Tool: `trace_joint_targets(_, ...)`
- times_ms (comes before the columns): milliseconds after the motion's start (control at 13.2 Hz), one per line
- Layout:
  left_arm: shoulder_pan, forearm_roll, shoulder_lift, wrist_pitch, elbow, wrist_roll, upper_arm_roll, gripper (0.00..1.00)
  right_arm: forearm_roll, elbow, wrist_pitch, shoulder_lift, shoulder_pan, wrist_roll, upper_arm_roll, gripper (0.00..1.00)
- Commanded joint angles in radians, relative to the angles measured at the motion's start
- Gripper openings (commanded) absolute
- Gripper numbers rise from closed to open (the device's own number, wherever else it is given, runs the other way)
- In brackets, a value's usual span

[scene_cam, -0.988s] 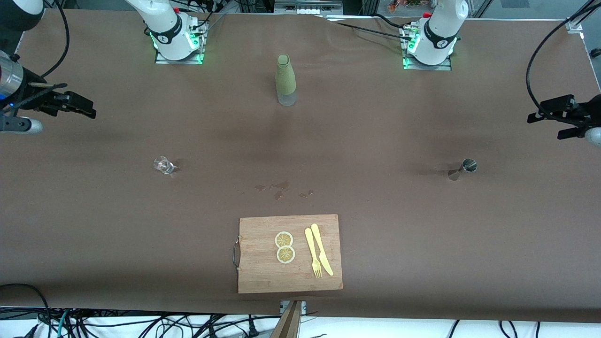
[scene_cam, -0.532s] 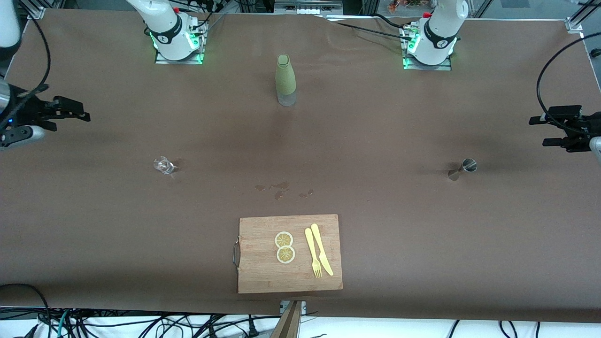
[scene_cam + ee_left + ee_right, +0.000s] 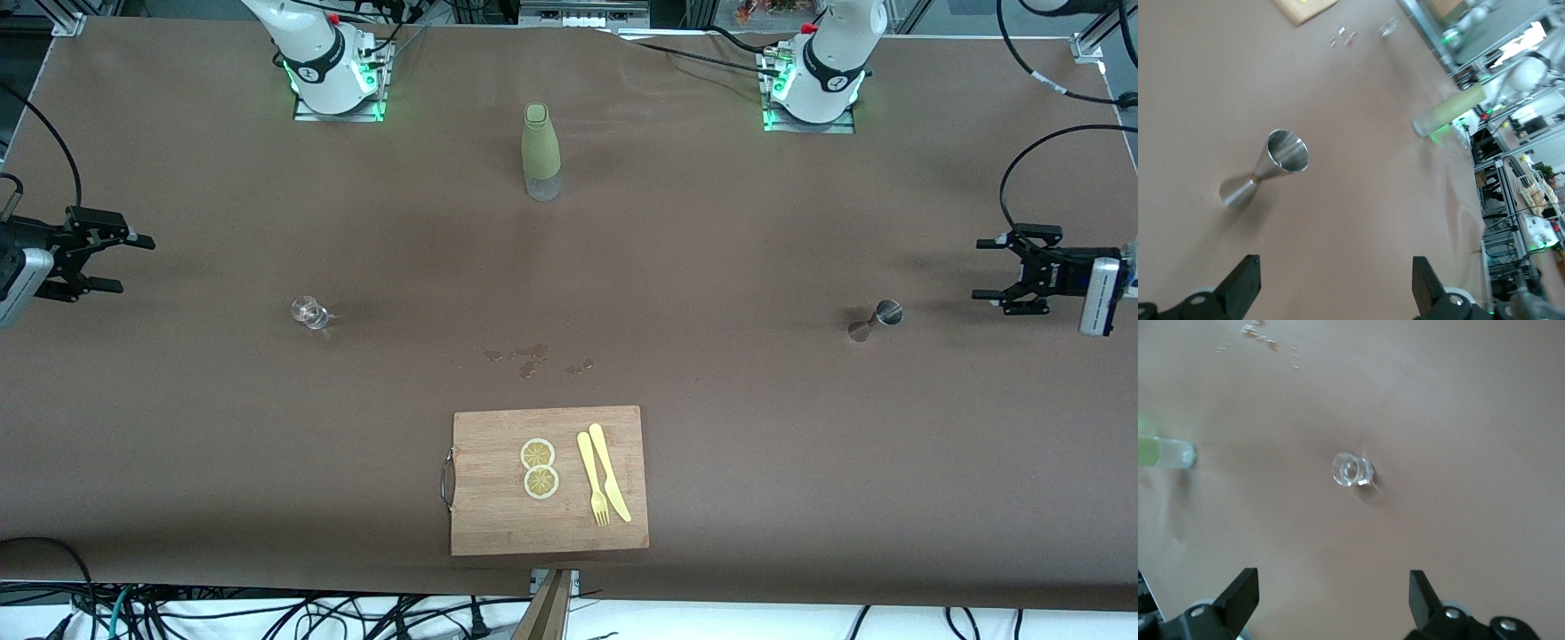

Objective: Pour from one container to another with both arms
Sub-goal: 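Grasp the glass beaker with the right gripper while the left gripper grasps the jigger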

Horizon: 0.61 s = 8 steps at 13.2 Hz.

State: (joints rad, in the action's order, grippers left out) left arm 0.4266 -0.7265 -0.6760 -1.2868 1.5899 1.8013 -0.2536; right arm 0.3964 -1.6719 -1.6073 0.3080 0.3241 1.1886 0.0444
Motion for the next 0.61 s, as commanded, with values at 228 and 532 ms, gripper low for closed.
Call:
trace_joint_targets(228,0.035,-0.256,-0.2,-0.003,0.015,0.598,0.001,1.0,0.269,0.002,-0.054,0.204,0.076,0.614,-0.009,1.0)
trace_joint_targets(532,0.024,-0.385,-0.278,-0.023,0.012,0.854,0.014,1.0,0.412,-0.056,-0.114,0.273,0.076,0.987,-0.009,1.0)
